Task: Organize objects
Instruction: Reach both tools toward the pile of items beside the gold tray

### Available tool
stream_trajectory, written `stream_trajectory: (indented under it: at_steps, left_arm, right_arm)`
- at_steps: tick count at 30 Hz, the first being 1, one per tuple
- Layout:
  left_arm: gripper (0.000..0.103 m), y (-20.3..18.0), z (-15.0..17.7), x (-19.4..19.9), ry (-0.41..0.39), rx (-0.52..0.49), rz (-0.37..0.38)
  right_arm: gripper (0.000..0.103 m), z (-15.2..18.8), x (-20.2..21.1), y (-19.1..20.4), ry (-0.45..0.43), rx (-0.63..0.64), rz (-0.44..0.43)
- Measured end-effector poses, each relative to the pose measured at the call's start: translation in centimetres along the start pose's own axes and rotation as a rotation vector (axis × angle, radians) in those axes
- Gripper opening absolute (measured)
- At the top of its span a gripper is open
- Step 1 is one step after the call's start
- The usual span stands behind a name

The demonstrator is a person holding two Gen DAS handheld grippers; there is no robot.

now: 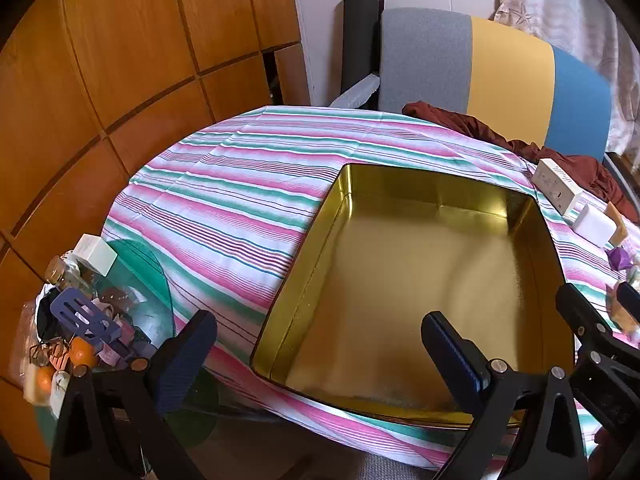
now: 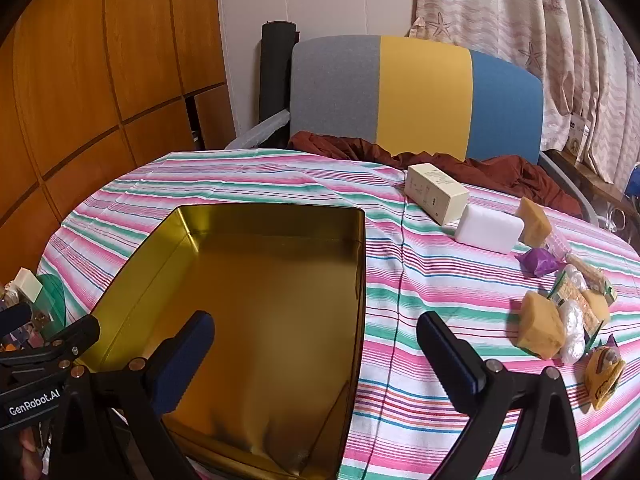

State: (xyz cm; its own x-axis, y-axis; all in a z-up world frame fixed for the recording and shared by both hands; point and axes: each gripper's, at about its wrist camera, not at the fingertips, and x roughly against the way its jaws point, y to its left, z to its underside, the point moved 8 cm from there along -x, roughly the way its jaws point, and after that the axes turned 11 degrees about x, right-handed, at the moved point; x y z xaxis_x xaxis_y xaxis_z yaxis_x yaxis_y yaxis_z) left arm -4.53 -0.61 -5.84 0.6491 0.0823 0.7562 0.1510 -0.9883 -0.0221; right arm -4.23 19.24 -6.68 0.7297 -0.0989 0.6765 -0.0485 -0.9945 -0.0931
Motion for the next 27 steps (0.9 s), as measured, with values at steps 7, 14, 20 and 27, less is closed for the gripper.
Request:
stream_trajectory:
  at_steps: [7, 14, 20, 27]
  left_arm:
    - [0.103, -0.8, 0.3, 0.1, 0.005, -0.015, 0.001]
    - [0.103, -2.9, 1.1, 0.2, 0.032, -0.04, 0.04]
    - [0.103, -7.5, 3.5, 0.9, 0.07, -0.093, 0.236]
    - [0.103, -13.6, 7.3, 2.0, 0.209, -0.148, 0.41]
  right_arm:
    - [0.103, 0.0, 0.4, -0.7, -0.007, -0.013, 0.006]
    - [0.103, 0.2, 1.4, -2.4, -0.039, -0.037, -0.007]
    - [0.102, 1.7, 2.7, -6.4, -0.065, -0.072, 0.024]
    - [0.091, 6.8, 4.4, -15.9, -0.036, -0.243, 0.197]
